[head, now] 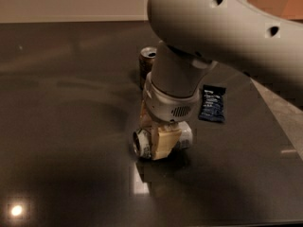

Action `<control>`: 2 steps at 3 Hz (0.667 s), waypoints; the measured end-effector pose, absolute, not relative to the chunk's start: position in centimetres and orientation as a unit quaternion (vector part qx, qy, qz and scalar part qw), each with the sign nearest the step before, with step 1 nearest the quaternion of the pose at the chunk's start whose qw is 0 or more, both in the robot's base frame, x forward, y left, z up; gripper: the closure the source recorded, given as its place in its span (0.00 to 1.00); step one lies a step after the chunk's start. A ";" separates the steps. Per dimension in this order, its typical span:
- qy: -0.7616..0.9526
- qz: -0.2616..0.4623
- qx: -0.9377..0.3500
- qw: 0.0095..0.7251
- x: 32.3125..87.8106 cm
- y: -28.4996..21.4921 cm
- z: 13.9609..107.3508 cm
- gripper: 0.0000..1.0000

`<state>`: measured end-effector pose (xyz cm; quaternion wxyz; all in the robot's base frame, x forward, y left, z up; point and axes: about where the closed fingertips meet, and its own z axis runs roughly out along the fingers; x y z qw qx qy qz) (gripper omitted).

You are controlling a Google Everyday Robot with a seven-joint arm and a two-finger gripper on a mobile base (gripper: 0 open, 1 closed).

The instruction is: Place 7up can upright

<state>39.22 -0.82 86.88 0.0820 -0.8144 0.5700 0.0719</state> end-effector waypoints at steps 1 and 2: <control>0.576 0.159 -0.789 0.141 40.3 -0.7 89.6 1.00; 0.574 0.248 -0.752 0.209 41.0 -0.4 91.6 1.00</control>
Offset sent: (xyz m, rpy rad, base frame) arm 0.0135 0.0204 0.1112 0.8528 0.3332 -0.1094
